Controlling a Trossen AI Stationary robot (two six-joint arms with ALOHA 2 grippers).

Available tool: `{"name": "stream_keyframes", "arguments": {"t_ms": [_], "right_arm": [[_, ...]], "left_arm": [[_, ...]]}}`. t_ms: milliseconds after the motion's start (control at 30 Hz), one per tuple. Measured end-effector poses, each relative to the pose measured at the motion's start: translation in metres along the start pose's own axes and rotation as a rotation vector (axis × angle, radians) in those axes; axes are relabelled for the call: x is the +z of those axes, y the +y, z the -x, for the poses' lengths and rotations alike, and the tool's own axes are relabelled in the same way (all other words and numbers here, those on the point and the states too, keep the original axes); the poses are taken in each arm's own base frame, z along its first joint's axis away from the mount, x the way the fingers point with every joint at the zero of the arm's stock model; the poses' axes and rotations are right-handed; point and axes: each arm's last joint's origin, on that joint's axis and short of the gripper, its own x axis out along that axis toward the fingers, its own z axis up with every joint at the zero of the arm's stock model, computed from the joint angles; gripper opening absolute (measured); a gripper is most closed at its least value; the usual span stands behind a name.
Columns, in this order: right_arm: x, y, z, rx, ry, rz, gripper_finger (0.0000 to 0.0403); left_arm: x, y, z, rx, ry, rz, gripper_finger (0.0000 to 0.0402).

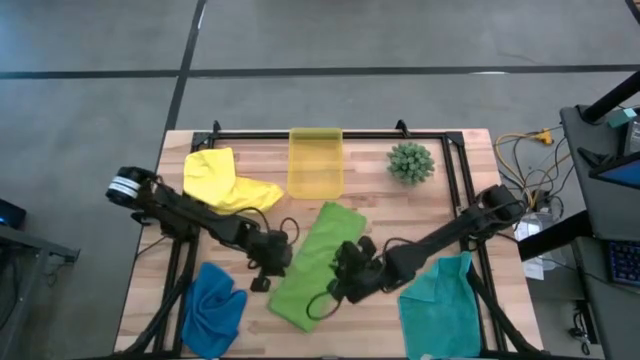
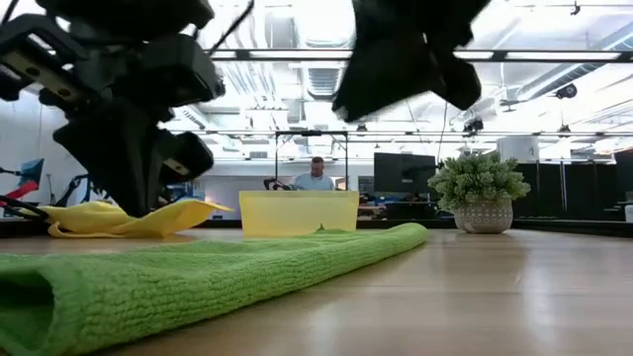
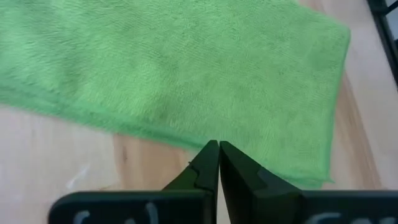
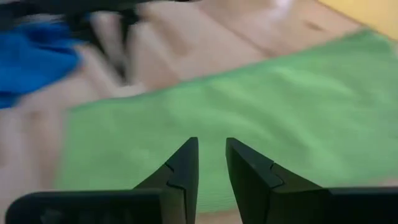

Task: Fold microfiber towels
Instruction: Fold the green microfiber cloth

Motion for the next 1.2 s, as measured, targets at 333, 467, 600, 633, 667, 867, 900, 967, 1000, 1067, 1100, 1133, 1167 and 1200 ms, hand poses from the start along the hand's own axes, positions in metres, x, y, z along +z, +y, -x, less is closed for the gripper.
{"name": "stream_keyframes", "arguments": {"t_ms": [333, 467, 600, 633, 667, 867, 900, 967, 1000, 1067, 1100, 1133, 1167, 1200], "right_arm": [[-0.036, 0.043, -0.028, 0.39, 0.103, 0.116, 0.0077], [-0.043, 0.059, -0.038, 0.427, 0.185, 0.215, 0.0077], [-0.037, 0.077, -0.04, 0.424, 0.174, 0.367, 0.0078], [-0.037, 0.08, -0.041, 0.42, 0.173, 0.405, 0.008], [-0.036, 0.084, -0.042, 0.424, 0.164, 0.438, 0.0084], [-0.038, 0.099, -0.056, 0.442, 0.145, 0.641, 0.0143], [-0.04, 0.101, -0.06, 0.436, 0.155, 0.679, 0.0156], [-0.045, 0.101, -0.065, 0.404, 0.193, 0.759, 0.0182], [-0.046, 0.1, -0.067, 0.384, 0.22, 0.801, 0.0194], [-0.048, 0.1, -0.068, 0.343, 0.277, 0.86, 0.0211], [-0.048, 0.098, -0.067, 0.315, 0.307, 0.886, 0.0218], [-0.048, 0.097, -0.067, 0.284, 0.333, 0.911, 0.0222], [-0.048, 0.096, -0.066, 0.263, 0.346, 0.927, 0.0224], [-0.046, 0.097, -0.065, 0.249, 0.346, 0.944, 0.0225]], "left_arm": [[-0.048, -0.011, 0.019, -0.004, 0.018, -0.324, 0.0], [-0.068, -0.028, 0.03, -0.006, -0.008, -0.606, 0.0], [-0.074, -0.045, 0.039, -0.061, -0.072, -0.764, 0.0], [-0.075, -0.047, 0.039, -0.068, -0.079, -0.793, 0.0], [-0.075, -0.048, 0.039, -0.073, -0.085, -0.815, 0.0], [-0.074, -0.051, 0.027, -0.075, -0.075, -0.981, 0.0029], [-0.074, -0.051, 0.024, -0.073, -0.078, -1.009, 0.0041], [-0.073, -0.051, 0.017, -0.072, -0.076, -1.044, 0.0068], [-0.073, -0.051, 0.014, -0.069, -0.07, -1.051, 0.0082], [-0.073, -0.05, 0.008, -0.048, -0.038, -1.066, 0.011], [-0.072, -0.05, 0.006, -0.031, -0.031, -1.069, 0.0122], [-0.07, -0.05, 0.005, -0.008, -0.027, -1.069, 0.0133], [-0.067, -0.051, 0.004, 0.01, -0.025, -1.068, 0.0143], [-0.065, -0.051, 0.003, 0.031, -0.023, -1.068, 0.0151]]}}
